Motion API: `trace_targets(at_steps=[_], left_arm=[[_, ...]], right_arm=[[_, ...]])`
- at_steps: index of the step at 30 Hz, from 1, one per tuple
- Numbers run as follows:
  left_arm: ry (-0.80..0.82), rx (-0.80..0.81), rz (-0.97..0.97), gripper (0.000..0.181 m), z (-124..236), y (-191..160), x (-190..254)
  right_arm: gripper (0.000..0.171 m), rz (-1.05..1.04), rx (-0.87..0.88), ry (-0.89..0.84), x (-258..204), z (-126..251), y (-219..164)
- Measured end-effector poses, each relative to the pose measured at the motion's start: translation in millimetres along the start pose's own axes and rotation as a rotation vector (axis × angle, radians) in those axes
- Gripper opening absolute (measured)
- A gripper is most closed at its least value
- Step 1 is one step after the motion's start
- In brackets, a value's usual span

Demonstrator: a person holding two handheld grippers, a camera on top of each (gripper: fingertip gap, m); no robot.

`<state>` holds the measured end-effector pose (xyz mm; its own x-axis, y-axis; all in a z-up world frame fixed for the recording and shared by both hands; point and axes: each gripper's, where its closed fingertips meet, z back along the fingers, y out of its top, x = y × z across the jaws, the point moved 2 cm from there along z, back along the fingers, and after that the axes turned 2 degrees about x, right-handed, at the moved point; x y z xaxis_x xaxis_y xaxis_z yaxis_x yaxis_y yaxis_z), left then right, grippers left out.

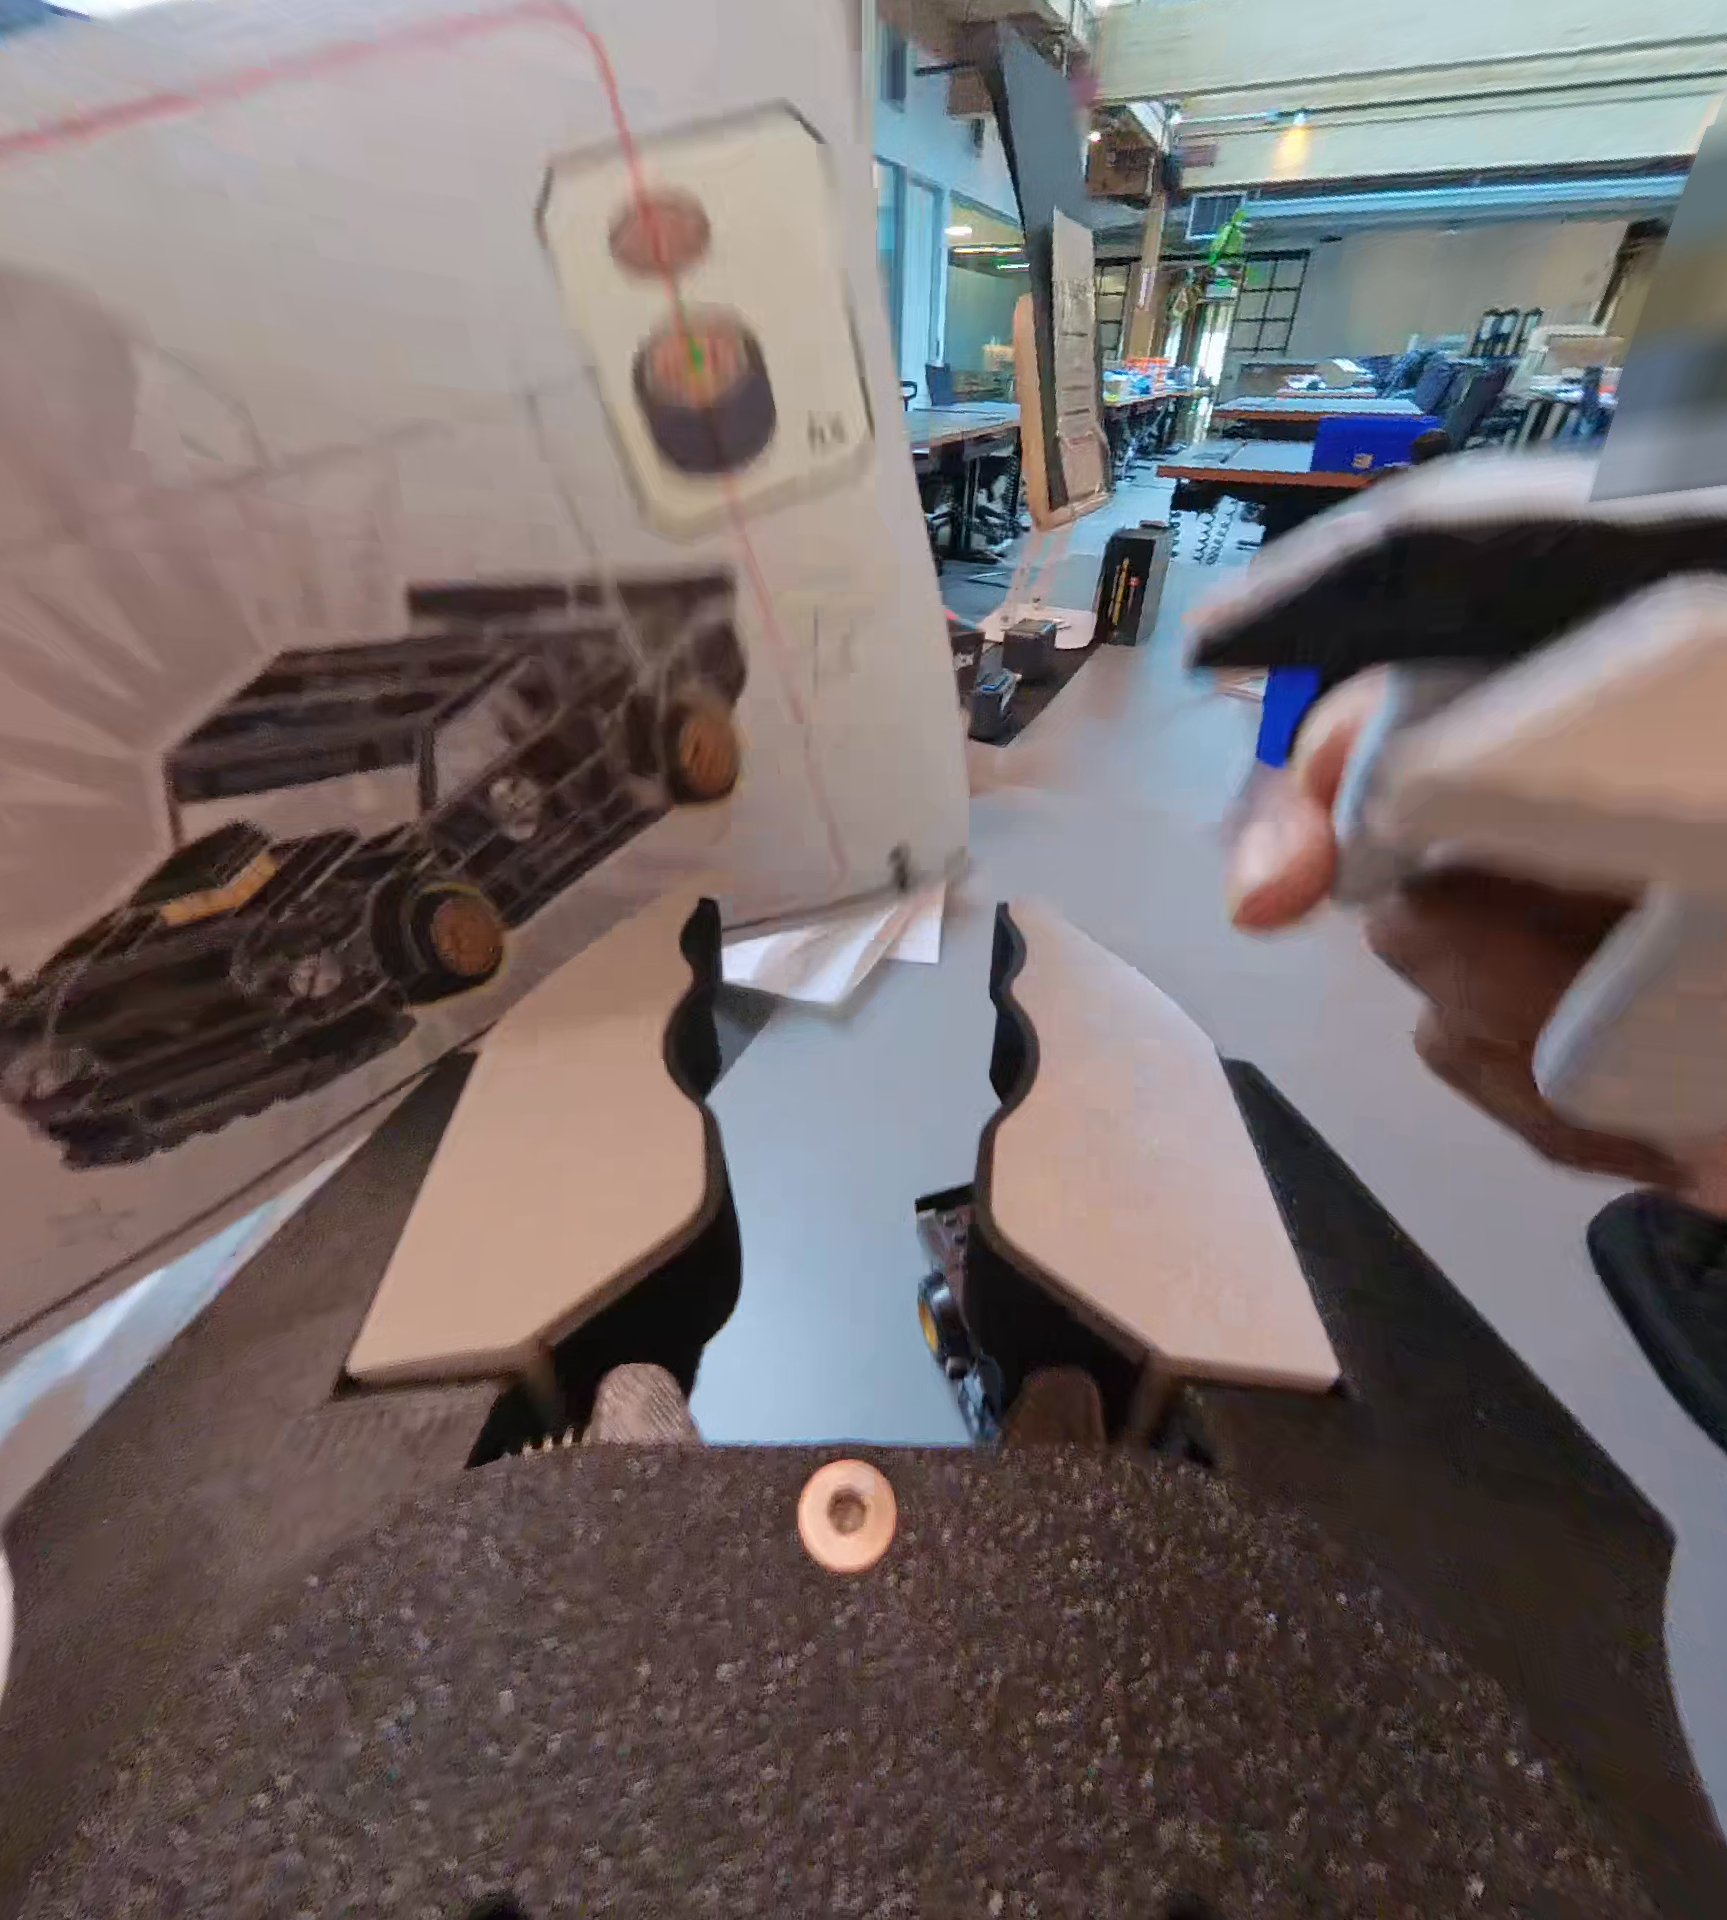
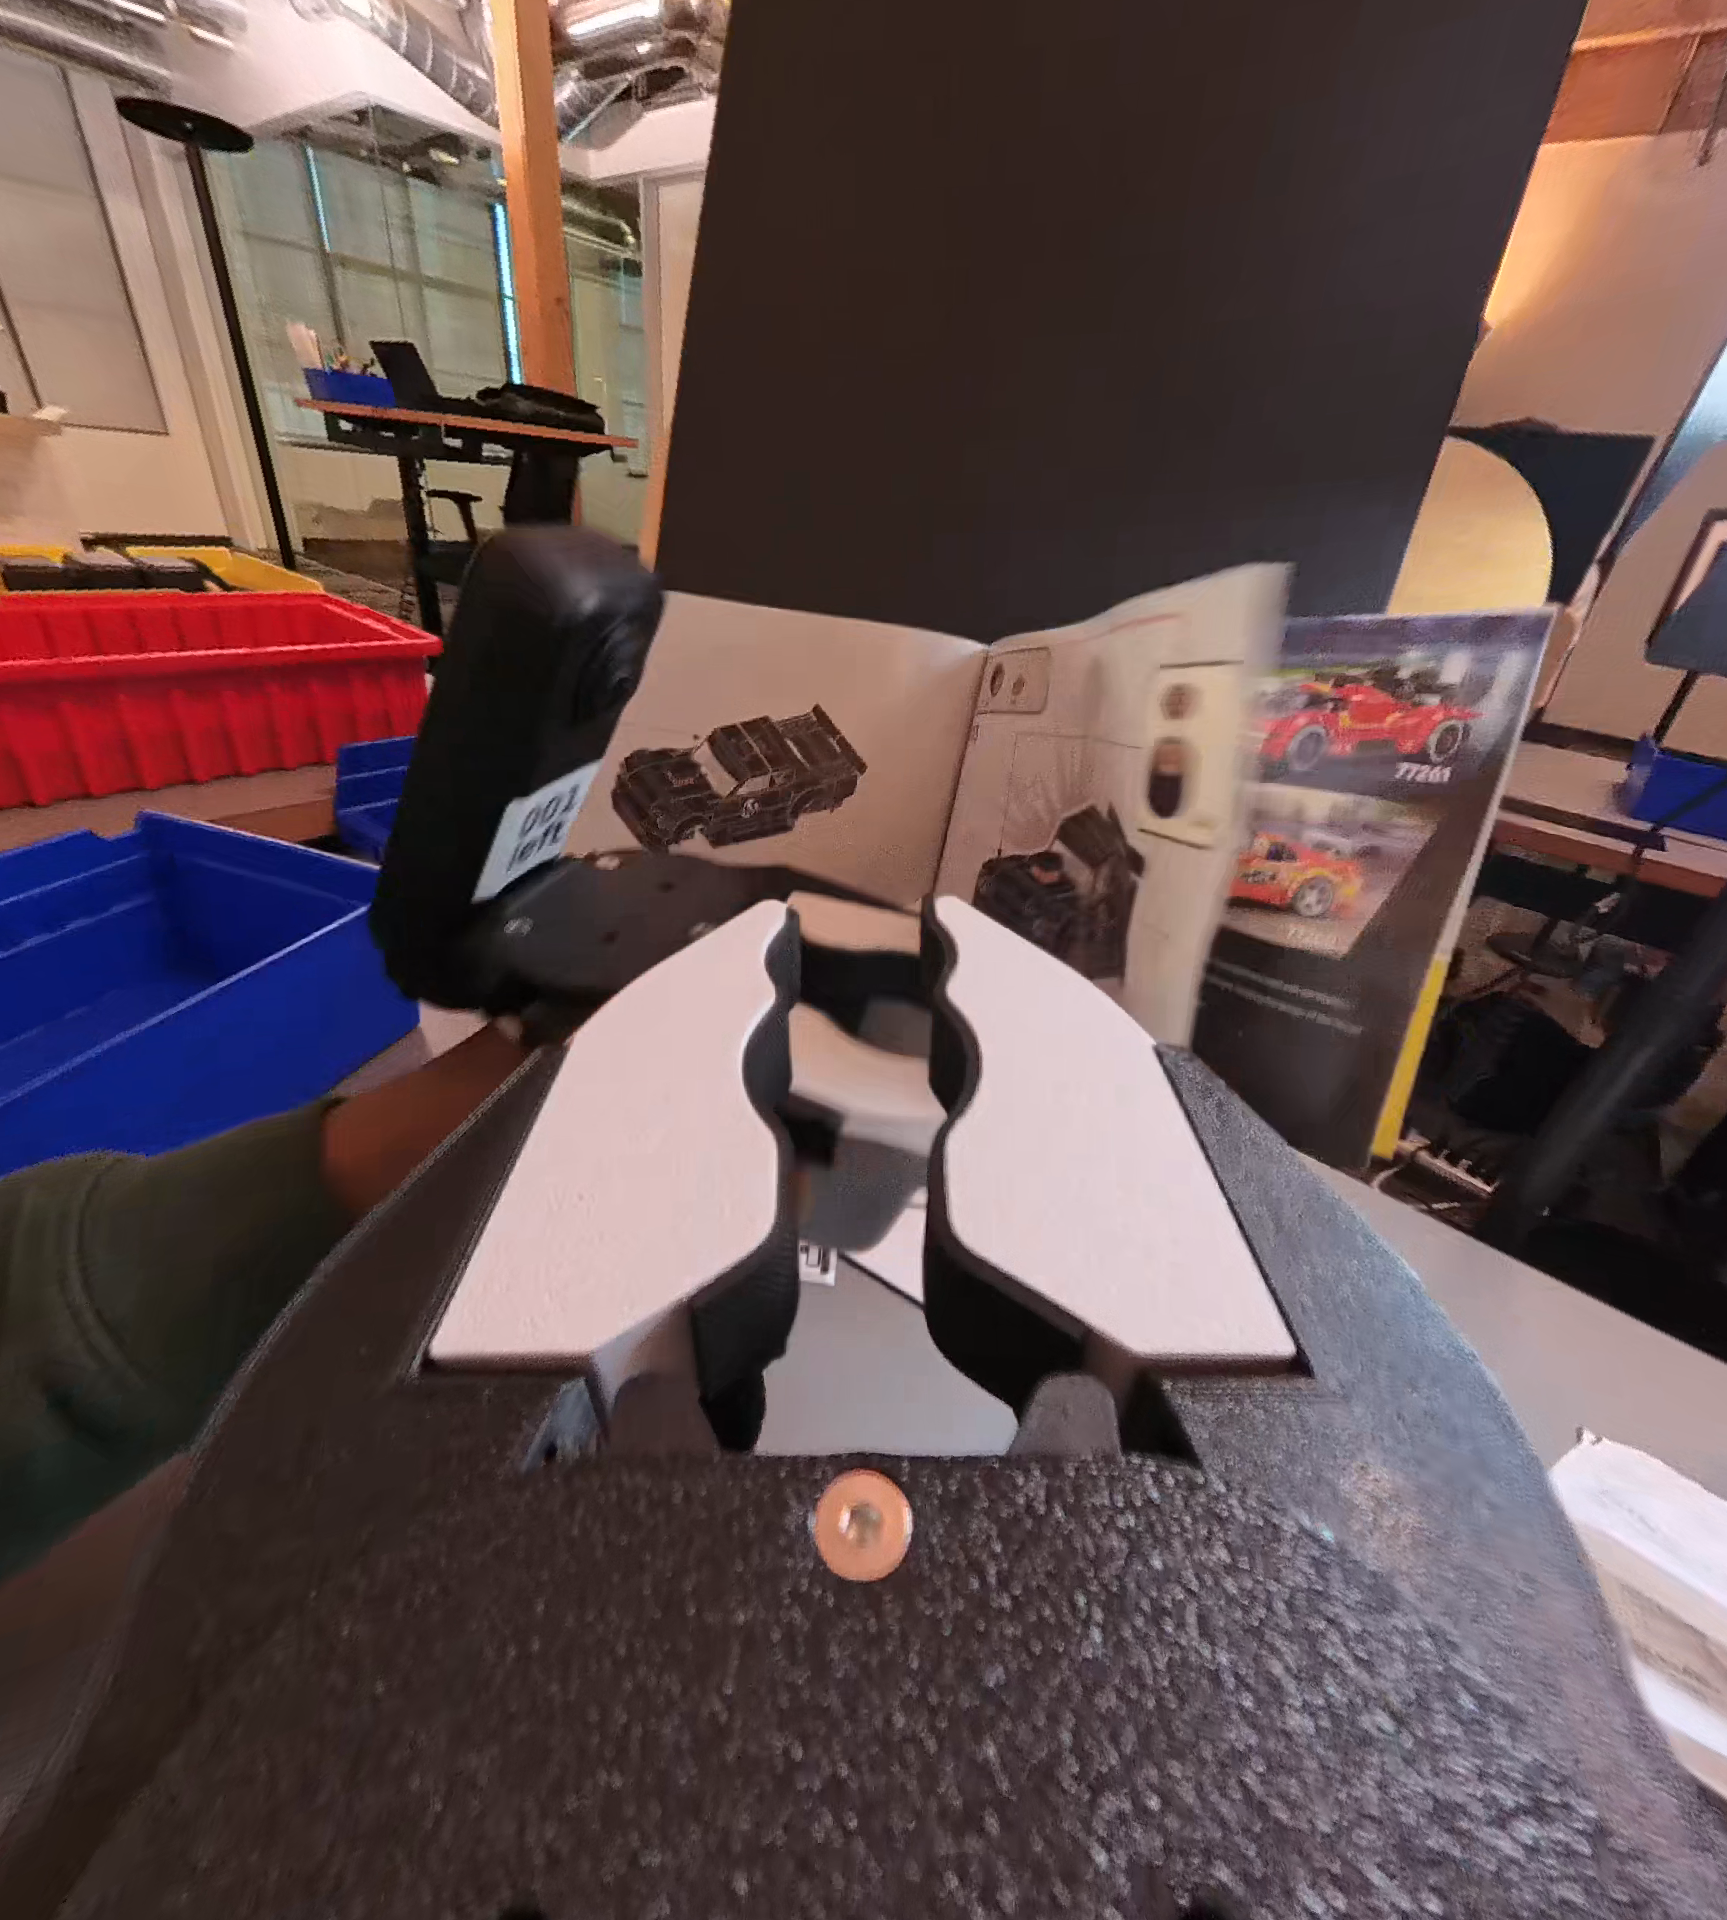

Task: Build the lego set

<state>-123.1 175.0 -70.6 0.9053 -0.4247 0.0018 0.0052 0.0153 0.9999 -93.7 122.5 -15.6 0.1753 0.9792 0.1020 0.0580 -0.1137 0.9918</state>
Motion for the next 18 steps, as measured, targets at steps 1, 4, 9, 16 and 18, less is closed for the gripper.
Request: trace_targets(at_steps=[1, 4, 9, 16, 18], left_arm=[[0.011, 0.004, -0.006, 0.052, 5.8, -4.2, -2.7], [0.050, -0.010, 0.007, 0.052, 25.3, -11.6, -11.7], [0.340, -0.036, -0.061, 0.042, 73.6, -11.0, -47.0], [0.565, 0.049, 0.008, 0.041, 120.6, -13.3, -87.9], [0.582, 0.052, 0.001, 0.040, 124.5, -12.8, -91.7]], right_arm=[[0.022, -0.002, -0.014, 0.010, 1.5, -7.0, 0.3], [0.021, 0.070, -0.114, -0.039, 15.5, -41.6, -13.0], [0.020, 0.141, -0.243, -0.188, 81.5, -100.8, -55.8], [0.021, 0.021, -0.291, -0.188, 137.2, -141.2, -92.2], [0.017, 0.025, -0.264, -0.185, 140.7, -142.2, -92.3]])
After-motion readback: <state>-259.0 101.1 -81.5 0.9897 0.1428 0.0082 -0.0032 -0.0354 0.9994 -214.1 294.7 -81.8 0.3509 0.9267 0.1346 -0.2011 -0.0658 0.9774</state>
